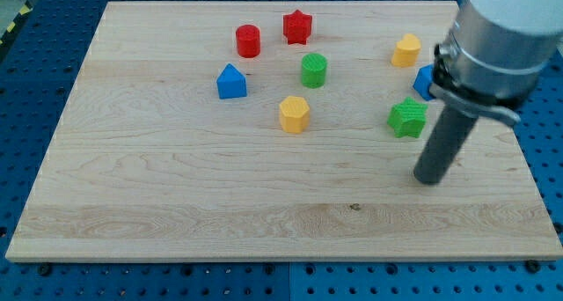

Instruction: Push the green star left a bit

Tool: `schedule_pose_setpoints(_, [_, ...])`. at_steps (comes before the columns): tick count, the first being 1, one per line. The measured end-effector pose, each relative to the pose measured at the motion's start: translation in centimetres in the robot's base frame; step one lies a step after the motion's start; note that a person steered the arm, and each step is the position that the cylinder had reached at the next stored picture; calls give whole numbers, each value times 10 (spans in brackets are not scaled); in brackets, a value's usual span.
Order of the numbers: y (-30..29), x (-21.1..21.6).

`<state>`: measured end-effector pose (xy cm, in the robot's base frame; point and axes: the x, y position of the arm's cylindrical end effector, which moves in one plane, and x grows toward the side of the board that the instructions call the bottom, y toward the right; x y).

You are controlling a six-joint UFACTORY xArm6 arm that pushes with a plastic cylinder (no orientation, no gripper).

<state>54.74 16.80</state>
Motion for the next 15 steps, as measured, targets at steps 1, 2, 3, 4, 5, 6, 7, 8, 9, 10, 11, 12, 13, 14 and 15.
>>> schedule_pose_setpoints(1, [0,12])
schedule_pose_setpoints(2, [0,12])
schedule_pose_setpoints(3, [-7,0])
schedule_pose_setpoints(4, [-31,-30])
schedule_pose_setpoints(5, [-51,-46])
schedule_pose_setpoints(6, [-49,-20])
schedule_pose_setpoints(7, [-20,-3])
schedule_pose_setpoints(8, [17,-13])
schedule_pose_setpoints(9, [26,-43])
schedule_pose_setpoints(10, [26,-51])
schedule_pose_setpoints(11, [26,-62])
schedule_pose_setpoints(12, [26,-80])
schedule_pose_setpoints(13, [21,-88])
schedule_pose_setpoints(14, [6,-99])
schedule_pose_setpoints(15, [-8,-104])
